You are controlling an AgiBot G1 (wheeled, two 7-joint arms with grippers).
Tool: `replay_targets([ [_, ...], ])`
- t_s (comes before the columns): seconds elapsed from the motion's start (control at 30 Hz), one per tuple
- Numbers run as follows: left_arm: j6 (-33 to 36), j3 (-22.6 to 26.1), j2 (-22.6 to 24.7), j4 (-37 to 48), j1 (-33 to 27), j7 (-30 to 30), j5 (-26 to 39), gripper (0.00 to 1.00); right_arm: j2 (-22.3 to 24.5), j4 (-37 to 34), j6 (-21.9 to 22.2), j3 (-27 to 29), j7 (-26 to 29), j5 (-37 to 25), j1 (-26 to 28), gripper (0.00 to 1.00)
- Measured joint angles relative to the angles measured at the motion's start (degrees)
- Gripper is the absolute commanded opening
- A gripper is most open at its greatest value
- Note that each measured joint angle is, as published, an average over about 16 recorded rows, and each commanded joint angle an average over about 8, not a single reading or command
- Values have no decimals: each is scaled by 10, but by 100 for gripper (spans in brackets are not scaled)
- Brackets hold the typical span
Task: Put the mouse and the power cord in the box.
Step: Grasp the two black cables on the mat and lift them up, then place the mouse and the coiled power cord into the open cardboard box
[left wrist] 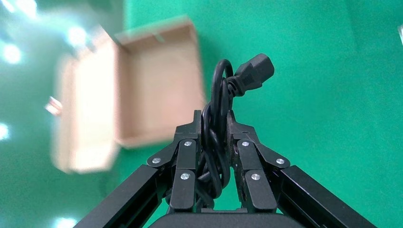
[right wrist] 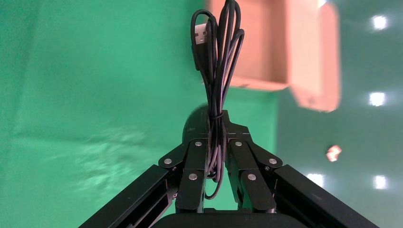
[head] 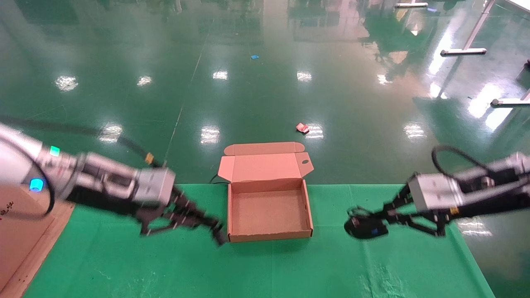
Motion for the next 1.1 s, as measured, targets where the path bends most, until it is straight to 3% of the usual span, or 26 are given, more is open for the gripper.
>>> replay_targets([
  [0.3,13,3,17,-80,-43,-58,-34,0,-30,5,-17,0,29,7,61,0],
  [0.73,-2,32,-11,-212,-20,-137,-80,0,-57,-21,-24,-6,28,12,88,0],
  [0.9,-58,46,-13,-245,2,-163,-63,0,-62,-38,-24,-6,19,12,95,0],
  [1.1,-187,68,8,-268,44,-218,3,0,-67,-66,-24,-4,2,10,101,0],
])
